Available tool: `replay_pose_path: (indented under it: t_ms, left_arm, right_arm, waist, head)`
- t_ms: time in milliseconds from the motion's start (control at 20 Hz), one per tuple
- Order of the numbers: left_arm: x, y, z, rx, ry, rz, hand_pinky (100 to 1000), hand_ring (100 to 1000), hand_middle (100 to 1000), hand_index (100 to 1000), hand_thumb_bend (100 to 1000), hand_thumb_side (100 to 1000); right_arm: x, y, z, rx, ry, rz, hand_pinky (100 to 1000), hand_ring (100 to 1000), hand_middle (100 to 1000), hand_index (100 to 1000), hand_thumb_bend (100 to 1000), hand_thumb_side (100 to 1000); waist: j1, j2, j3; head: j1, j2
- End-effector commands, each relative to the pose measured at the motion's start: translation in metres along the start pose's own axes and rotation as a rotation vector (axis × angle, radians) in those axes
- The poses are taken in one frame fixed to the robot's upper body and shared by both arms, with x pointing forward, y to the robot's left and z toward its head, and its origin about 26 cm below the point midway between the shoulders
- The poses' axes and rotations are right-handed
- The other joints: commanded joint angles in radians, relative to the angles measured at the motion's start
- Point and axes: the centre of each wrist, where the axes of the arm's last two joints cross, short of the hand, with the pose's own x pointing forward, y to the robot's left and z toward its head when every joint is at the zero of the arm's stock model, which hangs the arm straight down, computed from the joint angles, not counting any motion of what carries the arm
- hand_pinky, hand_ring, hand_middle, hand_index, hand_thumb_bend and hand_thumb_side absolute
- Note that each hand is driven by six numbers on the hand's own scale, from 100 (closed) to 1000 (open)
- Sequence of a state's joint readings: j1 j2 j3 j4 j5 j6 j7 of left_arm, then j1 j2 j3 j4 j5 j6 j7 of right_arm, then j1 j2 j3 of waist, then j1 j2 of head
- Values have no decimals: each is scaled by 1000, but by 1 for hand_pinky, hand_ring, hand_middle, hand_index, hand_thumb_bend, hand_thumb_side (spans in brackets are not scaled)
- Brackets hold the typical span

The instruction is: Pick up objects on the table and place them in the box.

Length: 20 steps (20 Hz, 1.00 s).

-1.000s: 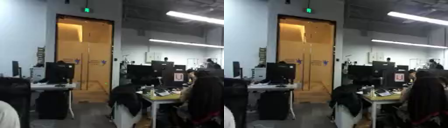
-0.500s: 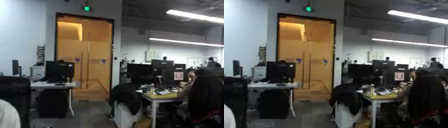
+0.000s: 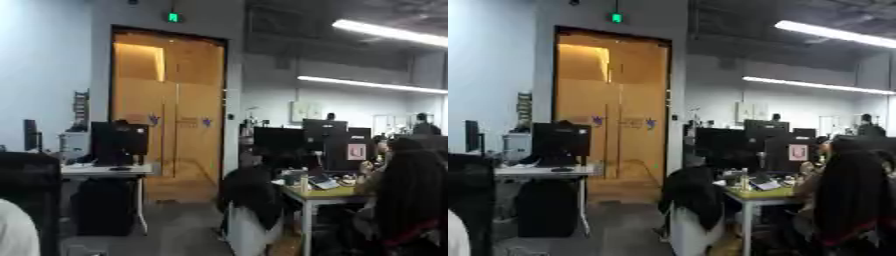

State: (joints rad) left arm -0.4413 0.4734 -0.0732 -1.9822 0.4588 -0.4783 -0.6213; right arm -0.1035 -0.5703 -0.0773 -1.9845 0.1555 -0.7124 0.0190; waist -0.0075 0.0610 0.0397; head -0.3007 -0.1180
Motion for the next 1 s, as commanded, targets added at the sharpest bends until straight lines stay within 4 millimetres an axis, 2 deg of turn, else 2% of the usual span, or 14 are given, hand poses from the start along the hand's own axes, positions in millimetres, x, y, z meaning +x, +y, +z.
replay_pose_path:
  t_ms: [50,550,600,1000]
  left_arm:
    - [8,7,-3,-44,-19,-52,524,504,758,831,856,964]
    - [8,7,-2,-43,-16,-48,524,502,748,825,859,951]
    - [8,7,-2,-43,-15,-48,526,503,745,803,858,952]
    - [7,6,0,-52,-13,-47,526,506,753,817,867,949]
  right_arm:
    - [2,-8,-7,4,-26,20,242,502,677,679,100,776]
    - [2,-8,-7,5,-23,12,238,499,677,672,100,788]
    - [2,-8,-7,5,-23,11,237,499,683,685,100,791]
    - [2,-7,-8,2,-19,3,234,496,679,681,100,788]
  waist:
    - [1,-11,-1]
    - [1,-11,-2]
    - [1,-11,-2]
    - [1,-9,-3]
  head:
    - [-9,4]
    - [-11,9]
    - [-12,10]
    - [-12,11]
